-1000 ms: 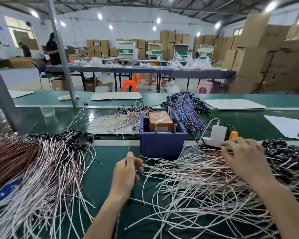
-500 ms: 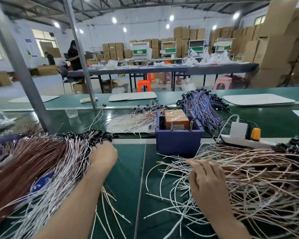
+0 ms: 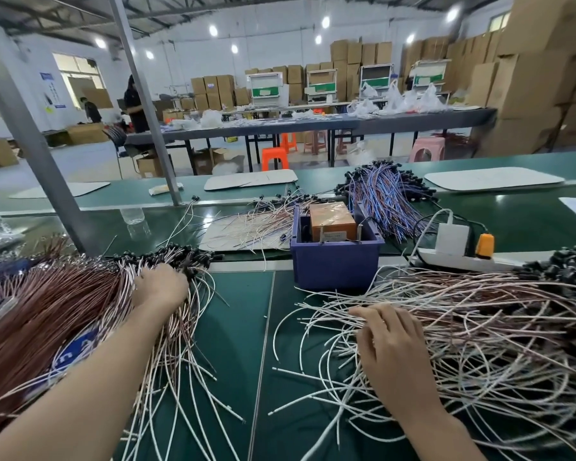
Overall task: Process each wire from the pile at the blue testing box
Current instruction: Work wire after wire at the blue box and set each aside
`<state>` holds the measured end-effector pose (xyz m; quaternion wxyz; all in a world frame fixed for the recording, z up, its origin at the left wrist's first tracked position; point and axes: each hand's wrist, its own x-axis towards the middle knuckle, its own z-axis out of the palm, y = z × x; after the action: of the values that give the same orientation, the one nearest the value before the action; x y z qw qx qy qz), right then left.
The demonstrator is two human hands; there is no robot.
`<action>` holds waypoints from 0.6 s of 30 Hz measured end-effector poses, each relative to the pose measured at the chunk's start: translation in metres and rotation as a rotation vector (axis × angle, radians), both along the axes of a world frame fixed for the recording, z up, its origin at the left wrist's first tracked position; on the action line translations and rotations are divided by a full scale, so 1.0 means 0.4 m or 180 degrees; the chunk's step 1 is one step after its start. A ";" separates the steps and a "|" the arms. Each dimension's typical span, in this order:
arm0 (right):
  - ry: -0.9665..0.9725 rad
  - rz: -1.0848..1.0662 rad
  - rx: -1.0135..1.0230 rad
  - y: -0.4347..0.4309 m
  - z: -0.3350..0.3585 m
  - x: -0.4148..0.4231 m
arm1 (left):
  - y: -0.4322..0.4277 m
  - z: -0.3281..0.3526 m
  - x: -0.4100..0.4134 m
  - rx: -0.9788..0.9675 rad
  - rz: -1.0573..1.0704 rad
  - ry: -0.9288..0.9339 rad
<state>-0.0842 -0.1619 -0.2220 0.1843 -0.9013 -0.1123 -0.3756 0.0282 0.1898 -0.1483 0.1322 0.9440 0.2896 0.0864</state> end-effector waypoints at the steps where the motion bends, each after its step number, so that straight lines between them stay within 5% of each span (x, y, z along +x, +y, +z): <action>1: -0.0042 -0.0022 0.0037 0.000 0.005 -0.003 | -0.011 0.024 -0.006 -0.0216 -0.0103 -0.0494; 4: -0.0088 -0.0146 0.0145 0.019 0.043 -0.011 | -0.106 0.137 -0.052 -0.0913 -0.1147 -0.1958; 7: 0.0624 0.0624 0.1545 0.074 0.141 -0.014 | -0.265 0.224 -0.151 -0.0902 -0.2637 -0.2564; 10: 0.1114 0.1742 0.3450 0.118 0.246 -0.004 | -0.416 0.193 -0.236 -0.0438 -0.3675 -0.2205; 14: 0.0474 0.1429 0.4209 0.081 0.304 0.001 | -0.458 0.105 -0.264 -0.0678 -0.3883 -0.1345; 18: 0.0776 0.1681 0.4823 -0.017 0.268 0.003 | -0.377 0.078 -0.235 -0.0207 -0.3644 -0.1293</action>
<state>-0.0831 -0.1689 -0.1146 0.8381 -0.5101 -0.0157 -0.1929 -0.0658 0.0391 -0.1170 0.2391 0.9099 -0.2926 0.1710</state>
